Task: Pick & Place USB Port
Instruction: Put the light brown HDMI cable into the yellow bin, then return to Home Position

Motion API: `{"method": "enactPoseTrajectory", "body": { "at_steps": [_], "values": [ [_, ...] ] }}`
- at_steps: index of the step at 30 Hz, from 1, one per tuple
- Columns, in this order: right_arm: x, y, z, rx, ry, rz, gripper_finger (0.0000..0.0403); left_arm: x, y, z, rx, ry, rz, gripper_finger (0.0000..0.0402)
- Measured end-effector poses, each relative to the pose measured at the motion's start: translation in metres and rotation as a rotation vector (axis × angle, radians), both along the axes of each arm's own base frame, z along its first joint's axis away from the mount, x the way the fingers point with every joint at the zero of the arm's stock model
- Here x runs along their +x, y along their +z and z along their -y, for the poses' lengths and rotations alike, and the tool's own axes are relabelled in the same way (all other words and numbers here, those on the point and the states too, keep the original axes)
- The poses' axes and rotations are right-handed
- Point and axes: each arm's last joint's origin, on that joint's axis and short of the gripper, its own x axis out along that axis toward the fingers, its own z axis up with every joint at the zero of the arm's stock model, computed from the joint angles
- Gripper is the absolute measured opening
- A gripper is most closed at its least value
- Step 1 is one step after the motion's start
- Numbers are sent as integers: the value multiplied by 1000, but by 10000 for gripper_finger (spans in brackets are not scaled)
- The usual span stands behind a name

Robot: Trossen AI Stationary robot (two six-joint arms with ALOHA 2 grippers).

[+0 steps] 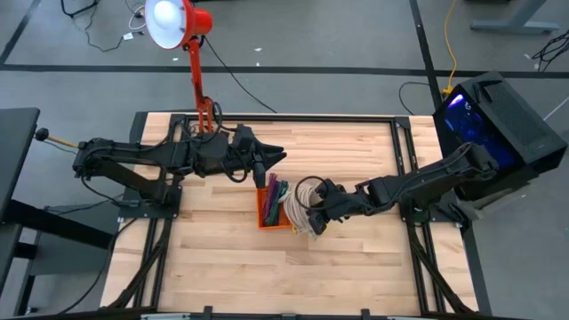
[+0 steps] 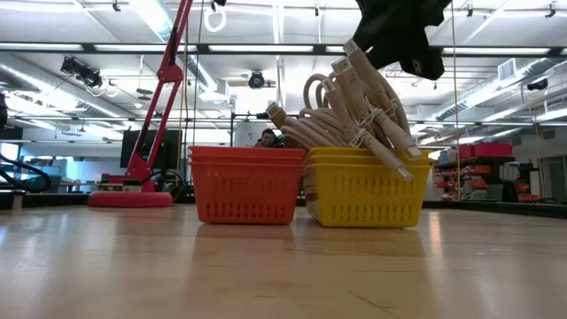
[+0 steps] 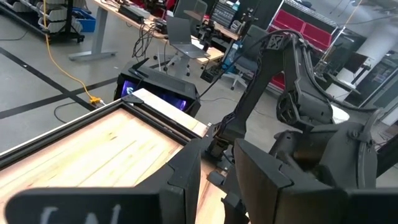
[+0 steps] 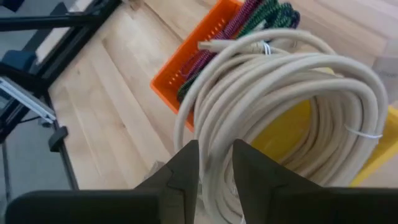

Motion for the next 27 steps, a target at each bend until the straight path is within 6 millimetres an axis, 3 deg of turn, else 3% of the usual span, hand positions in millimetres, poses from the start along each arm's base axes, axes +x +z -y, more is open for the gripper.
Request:
{"method": "enactPoseTrajectory", "body": {
  "at_steps": [15, 21, 27],
  "values": [
    [-23, 27, 17, -67, 7, 29, 102, 0, 0, 0, 0, 0, 0, 103],
    [-51, 69, 46, -139, 2, 196, 126, -3, 3, 0, 79, -13, -5, 103],
    [-114, 130, 71, -270, -9, 519, 143, -31, 24, -7, 131, -25, 11, 103]
  ]
}}
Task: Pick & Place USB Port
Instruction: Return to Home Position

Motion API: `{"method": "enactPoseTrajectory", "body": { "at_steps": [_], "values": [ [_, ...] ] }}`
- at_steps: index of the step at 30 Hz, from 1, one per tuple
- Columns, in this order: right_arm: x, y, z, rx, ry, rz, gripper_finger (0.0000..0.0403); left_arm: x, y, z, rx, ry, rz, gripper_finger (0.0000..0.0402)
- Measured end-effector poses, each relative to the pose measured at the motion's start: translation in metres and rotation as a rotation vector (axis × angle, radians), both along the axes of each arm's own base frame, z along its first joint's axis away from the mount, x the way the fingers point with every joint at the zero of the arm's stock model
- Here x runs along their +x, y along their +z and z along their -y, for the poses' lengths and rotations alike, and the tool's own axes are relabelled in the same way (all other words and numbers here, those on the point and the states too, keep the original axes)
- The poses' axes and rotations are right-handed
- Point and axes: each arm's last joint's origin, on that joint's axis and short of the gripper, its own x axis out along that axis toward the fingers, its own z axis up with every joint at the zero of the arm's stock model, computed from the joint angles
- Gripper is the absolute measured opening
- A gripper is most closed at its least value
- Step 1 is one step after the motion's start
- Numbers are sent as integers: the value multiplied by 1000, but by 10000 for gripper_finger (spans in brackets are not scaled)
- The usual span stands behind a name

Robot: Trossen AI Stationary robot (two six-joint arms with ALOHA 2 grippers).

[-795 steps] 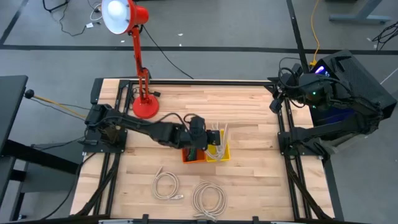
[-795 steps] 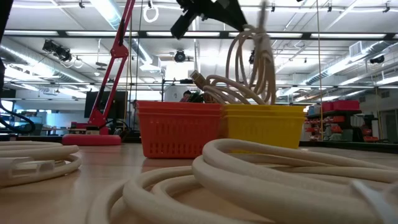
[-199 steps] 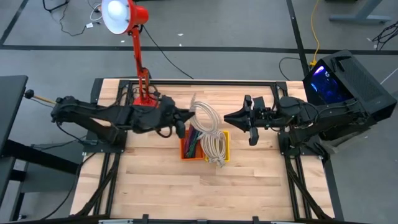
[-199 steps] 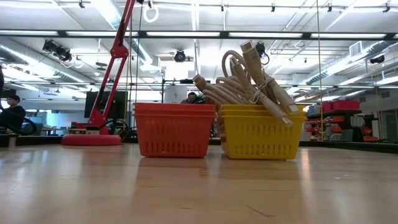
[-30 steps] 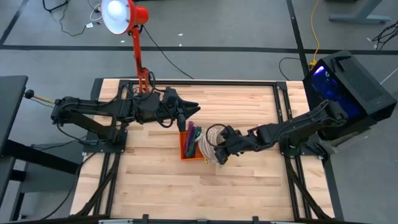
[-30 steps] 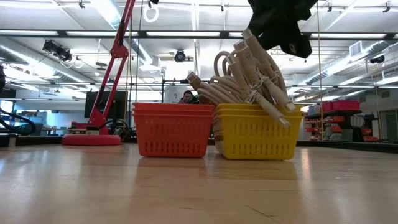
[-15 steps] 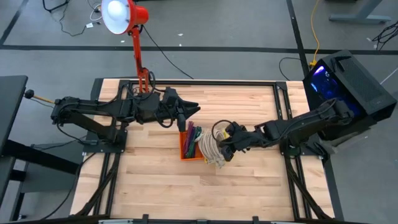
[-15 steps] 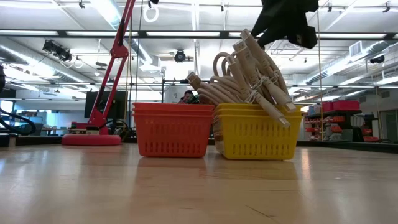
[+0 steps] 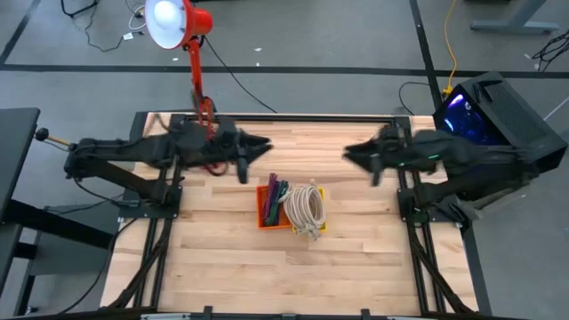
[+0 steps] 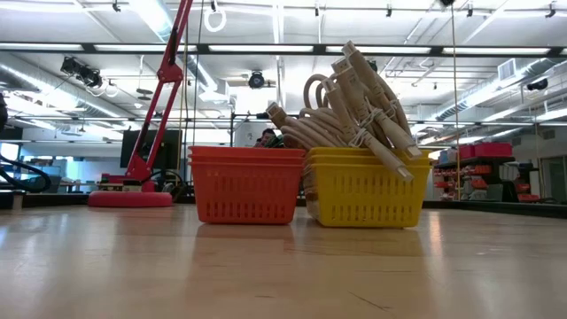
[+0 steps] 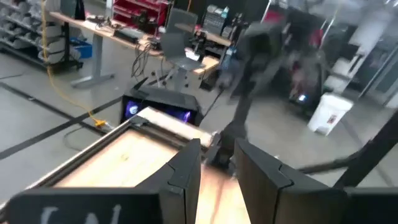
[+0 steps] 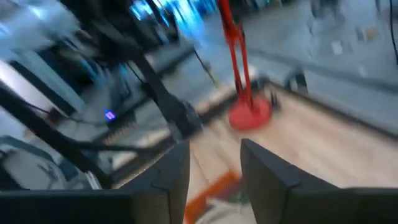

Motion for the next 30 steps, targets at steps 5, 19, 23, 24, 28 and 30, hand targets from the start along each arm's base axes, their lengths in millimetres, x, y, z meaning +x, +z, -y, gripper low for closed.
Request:
{"method": "enactPoseTrajectory", "body": {
  "at_steps": [5, 19, 23, 24, 28, 30],
  "values": [
    [-56, 18, 5, -93, 24, 89, 144, -52, 3, -3, 7, 29, -158, 103],
    [-172, 0, 20, -100, -32, 128, 144, -186, -44, -6, -128, 266, -56, 103],
    [-183, -14, 22, -84, -61, 182, 144, -189, -73, -5, -179, 232, -34, 103],
    [-184, -18, 22, -91, -57, 192, 144, -188, -80, -5, -173, 224, -35, 103],
    [-187, -30, 24, -105, -84, 251, 144, -181, -105, -3, -138, 250, -42, 103],
    [-188, -40, 24, -128, -113, 251, 144, -176, -116, -3, -122, 263, -38, 103]
  ]
}}
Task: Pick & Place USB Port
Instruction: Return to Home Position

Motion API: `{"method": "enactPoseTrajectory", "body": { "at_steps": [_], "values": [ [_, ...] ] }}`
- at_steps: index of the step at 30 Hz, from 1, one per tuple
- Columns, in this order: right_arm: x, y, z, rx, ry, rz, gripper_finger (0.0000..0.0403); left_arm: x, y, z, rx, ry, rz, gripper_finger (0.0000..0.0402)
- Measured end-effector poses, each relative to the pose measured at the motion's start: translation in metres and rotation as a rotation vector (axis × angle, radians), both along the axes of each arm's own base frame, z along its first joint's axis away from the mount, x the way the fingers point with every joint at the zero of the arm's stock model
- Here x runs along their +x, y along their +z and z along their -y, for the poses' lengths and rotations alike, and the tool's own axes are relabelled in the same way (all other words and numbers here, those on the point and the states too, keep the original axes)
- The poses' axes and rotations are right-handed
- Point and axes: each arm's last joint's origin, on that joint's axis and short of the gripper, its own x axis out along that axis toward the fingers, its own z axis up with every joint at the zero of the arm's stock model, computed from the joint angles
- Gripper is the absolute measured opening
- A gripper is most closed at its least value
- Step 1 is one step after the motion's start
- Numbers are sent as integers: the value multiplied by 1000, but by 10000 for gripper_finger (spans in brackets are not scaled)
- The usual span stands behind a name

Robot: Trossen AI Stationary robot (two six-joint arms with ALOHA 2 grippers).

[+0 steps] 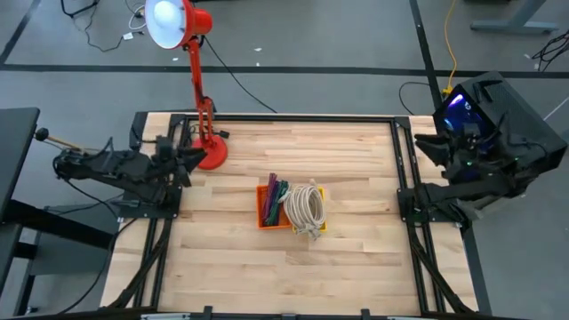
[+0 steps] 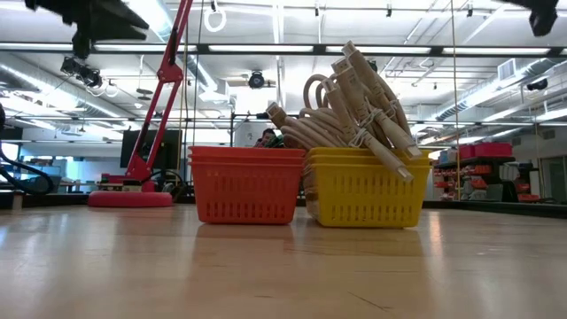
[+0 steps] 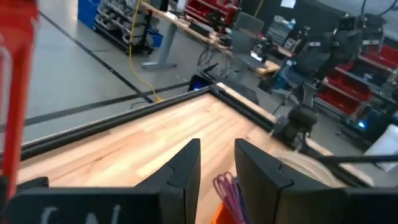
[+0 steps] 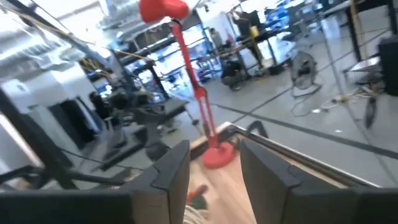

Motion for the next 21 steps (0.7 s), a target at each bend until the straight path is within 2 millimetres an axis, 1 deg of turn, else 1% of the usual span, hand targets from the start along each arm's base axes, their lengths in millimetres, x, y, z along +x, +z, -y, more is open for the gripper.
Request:
{"method": "enactPoseTrajectory", "body": {
  "at_steps": [2, 5, 7, 10, 12, 14, 16, 21],
  "values": [
    [1, -12, 0, -5, -15, -14, 144, 4, -14, 1, 6, -15, -21, 103],
    [4, -31, -1, 1, -5, -16, 144, 10, -36, 4, -53, -47, -29, 102],
    [11, -42, -2, 10, 23, -1, 144, 14, -53, 6, -103, -72, -13, 97],
    [24, -51, -4, 3, 38, 20, 144, 23, -73, 9, -144, -106, 48, 86],
    [32, -55, -6, -8, 46, 43, 144, 27, -83, 10, -150, -115, 117, 78],
    [39, -66, -6, -13, 19, 14, 144, 30, -92, 11, -146, -118, 169, 70],
    [43, -72, -6, 25, -14, 12, 144, 31, -99, 11, -150, -114, 223, 63],
    [63, -91, -8, 52, -13, 78, 144, 32, -116, 10, -163, -85, 275, 53]
  ]
}}
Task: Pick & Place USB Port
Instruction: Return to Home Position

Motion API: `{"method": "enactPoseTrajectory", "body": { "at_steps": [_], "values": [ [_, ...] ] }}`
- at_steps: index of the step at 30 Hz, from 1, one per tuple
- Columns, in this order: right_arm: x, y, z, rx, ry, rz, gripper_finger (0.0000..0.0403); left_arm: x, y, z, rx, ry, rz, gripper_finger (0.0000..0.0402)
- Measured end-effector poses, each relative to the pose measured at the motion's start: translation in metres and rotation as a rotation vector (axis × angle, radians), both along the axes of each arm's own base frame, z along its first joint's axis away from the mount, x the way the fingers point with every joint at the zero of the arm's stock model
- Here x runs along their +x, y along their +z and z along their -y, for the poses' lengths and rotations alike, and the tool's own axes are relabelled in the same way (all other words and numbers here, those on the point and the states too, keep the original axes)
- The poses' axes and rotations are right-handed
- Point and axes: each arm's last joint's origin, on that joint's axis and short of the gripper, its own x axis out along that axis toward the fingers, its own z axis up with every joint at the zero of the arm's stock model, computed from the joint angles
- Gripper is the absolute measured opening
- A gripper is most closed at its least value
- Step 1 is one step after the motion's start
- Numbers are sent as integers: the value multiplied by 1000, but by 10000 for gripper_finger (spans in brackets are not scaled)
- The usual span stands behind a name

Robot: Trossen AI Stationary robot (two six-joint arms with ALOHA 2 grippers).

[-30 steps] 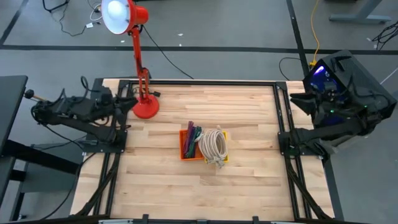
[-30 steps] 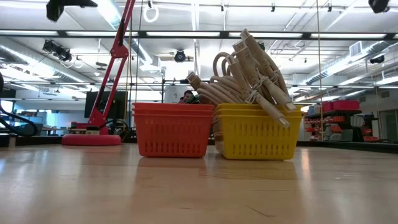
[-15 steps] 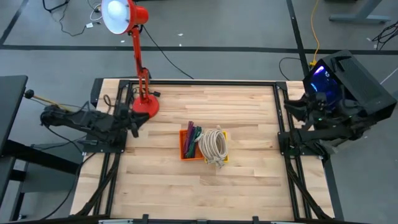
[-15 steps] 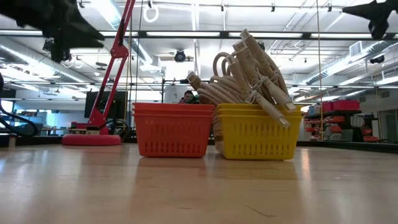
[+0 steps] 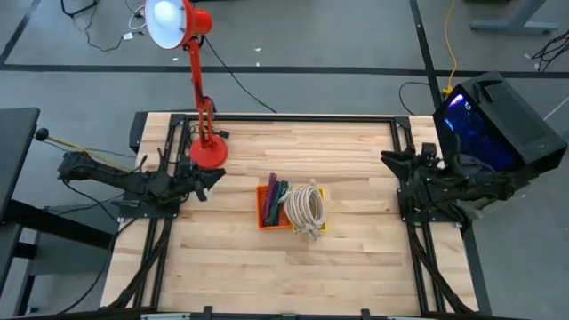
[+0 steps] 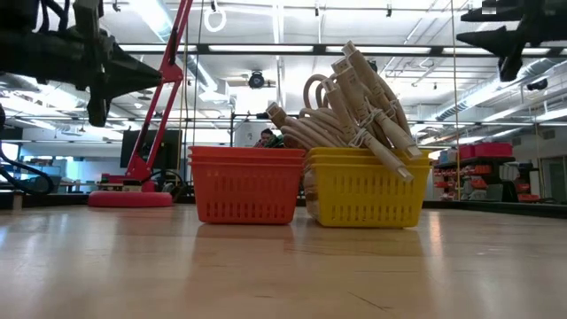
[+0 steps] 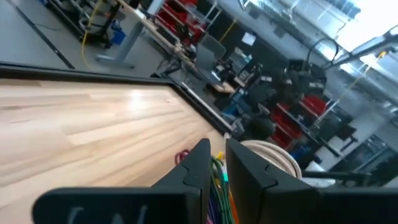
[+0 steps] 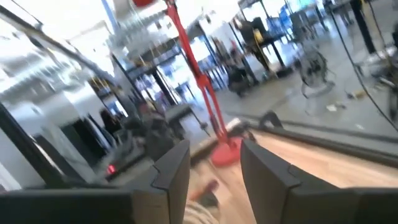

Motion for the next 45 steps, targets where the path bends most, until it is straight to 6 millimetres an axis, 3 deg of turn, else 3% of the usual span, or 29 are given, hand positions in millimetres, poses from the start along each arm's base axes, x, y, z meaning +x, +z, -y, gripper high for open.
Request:
{"method": "enactPoseTrajectory", "body": {
  "at_steps": [11, 20, 25, 30, 36, 42, 45],
  "values": [
    [31, -56, -5, 126, 32, 85, 144, -1, -2, -12, 14, 173, 39, 53],
    [26, -44, 3, 97, -132, 153, 144, -1, 7, -31, 44, 165, 128, 53],
    [27, -43, 1, 93, -22, 157, 144, 1, 3, -33, 1, 76, 106, 53],
    [30, -54, -1, 141, 50, 89, 144, 2, -9, -31, -54, 31, 9, 53],
    [38, -86, -2, 226, 32, 13, 144, 1, -26, -30, -119, 37, -57, 53],
    [41, -89, -2, 231, 40, -2, 144, 2, -28, -30, -70, 39, -101, 53],
    [44, -91, -5, 282, 141, -25, 144, 3, -31, -29, -52, -4, -138, 53]
  ]
}}
